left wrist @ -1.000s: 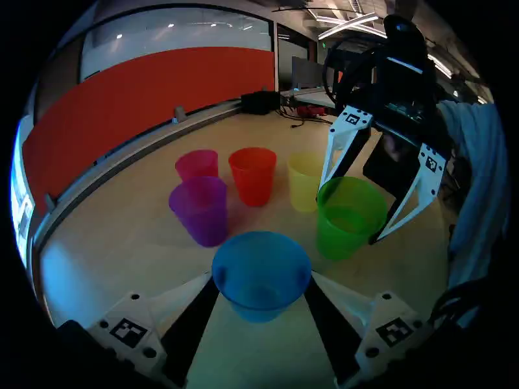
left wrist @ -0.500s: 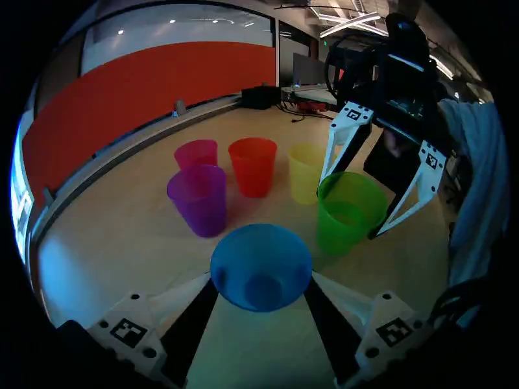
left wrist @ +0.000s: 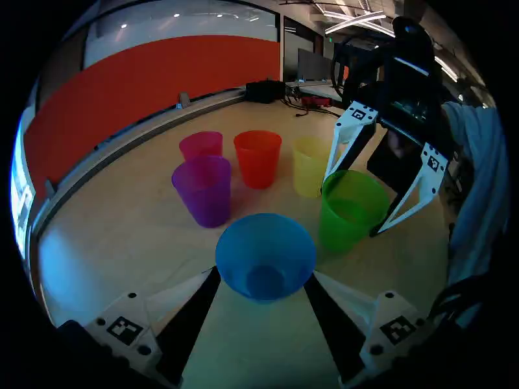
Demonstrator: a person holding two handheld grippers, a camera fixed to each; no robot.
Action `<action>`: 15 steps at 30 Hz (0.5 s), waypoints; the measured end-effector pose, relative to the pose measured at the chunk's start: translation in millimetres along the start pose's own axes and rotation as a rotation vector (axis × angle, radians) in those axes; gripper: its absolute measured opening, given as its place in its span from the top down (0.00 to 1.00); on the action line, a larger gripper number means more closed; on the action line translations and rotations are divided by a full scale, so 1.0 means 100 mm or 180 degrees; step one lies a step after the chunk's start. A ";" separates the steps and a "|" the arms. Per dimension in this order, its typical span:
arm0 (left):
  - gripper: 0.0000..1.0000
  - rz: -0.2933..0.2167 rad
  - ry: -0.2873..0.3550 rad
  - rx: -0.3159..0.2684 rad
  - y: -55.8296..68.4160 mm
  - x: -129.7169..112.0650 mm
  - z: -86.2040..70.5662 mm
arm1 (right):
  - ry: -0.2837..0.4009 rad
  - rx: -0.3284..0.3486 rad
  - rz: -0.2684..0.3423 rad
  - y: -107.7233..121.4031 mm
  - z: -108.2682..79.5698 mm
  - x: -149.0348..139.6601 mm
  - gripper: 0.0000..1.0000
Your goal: Pour water
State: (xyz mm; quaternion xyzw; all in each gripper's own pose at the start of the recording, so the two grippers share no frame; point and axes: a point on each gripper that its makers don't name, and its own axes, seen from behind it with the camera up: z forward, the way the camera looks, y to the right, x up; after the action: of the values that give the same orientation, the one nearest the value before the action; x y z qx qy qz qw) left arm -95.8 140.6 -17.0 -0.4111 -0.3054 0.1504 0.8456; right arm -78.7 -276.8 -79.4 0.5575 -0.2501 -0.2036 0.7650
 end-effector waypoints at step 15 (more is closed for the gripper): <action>0.07 -0.0004 0.0010 -0.0009 0.01 0.00 -0.06 | -0.0022 -0.0059 0.0041 0.03 0.03 -0.09 0.10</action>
State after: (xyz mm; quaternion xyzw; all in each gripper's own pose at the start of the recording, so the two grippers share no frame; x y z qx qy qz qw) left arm -91.9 137.8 -21.1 -0.4123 -0.3045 0.1489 0.8456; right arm -87.8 -272.4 -77.2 0.5481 -0.2544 -0.2028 0.7706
